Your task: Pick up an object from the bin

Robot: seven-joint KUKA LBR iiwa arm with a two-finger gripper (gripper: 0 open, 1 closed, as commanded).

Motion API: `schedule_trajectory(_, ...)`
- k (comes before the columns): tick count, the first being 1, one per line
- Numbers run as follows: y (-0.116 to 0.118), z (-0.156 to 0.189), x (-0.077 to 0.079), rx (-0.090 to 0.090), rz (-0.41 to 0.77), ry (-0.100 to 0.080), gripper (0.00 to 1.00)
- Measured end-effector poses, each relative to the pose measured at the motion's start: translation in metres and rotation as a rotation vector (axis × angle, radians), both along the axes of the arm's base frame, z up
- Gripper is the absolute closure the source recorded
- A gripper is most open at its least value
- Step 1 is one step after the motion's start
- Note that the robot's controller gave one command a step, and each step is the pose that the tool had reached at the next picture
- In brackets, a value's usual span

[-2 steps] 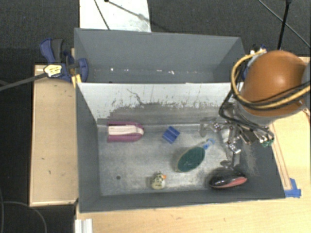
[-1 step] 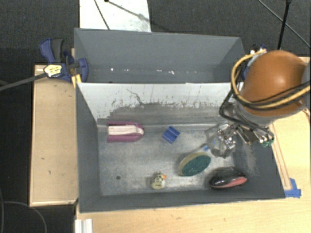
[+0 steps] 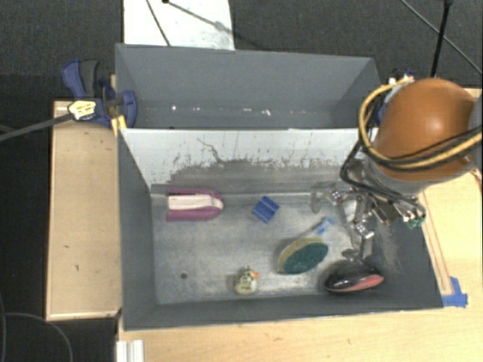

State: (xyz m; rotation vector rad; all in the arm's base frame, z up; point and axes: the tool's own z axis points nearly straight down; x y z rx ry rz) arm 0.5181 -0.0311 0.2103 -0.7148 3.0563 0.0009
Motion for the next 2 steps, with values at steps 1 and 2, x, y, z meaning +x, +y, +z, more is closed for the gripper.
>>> schedule_trajectory(1, -0.0079, -0.1361, -0.0202, 0.007, -0.335, -0.023, 0.0)
schedule_trajectory(2, -0.0094, -0.1397, -0.0261, 0.001, -0.331, -0.003, 1.0)
